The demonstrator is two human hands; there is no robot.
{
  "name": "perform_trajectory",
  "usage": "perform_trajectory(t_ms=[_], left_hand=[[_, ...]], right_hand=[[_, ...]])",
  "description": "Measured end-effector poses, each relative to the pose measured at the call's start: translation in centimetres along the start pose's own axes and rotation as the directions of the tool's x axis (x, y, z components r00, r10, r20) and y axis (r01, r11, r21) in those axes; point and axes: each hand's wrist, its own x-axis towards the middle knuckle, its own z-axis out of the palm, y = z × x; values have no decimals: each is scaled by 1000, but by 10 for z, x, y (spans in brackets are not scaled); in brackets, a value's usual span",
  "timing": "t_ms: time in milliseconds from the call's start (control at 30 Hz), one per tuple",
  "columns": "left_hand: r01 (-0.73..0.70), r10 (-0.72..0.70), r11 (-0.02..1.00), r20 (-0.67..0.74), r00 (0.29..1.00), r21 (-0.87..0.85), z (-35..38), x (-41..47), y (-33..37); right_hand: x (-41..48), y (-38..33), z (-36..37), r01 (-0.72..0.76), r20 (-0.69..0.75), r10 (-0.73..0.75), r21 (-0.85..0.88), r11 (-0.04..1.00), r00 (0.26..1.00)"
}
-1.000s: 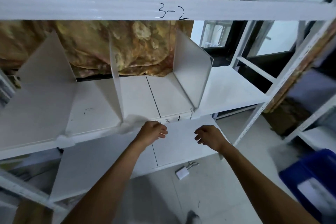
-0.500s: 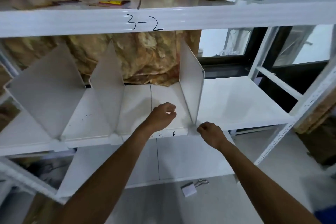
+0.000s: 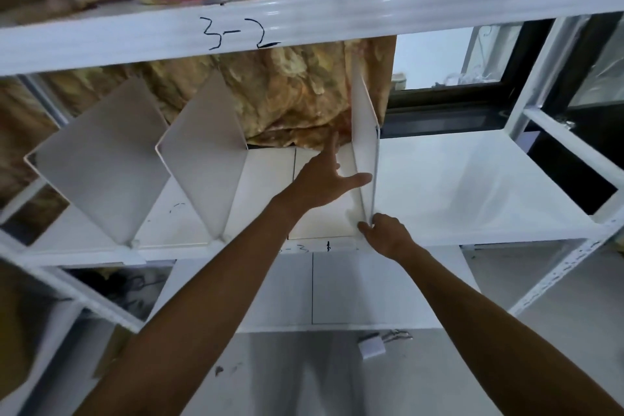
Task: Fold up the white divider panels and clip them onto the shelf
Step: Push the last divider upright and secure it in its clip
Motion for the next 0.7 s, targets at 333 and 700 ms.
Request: perform_trajectory(t_ms=[333,700], left_hand=[[-118,117,973,16,993,199,33,44,20],[-137,89,930,152,984,341,24,56,32]], right_hand=[[21,11,-3,-6,67,12,-90,996,998],[27,8,8,-67,76,75,-95,993,994]])
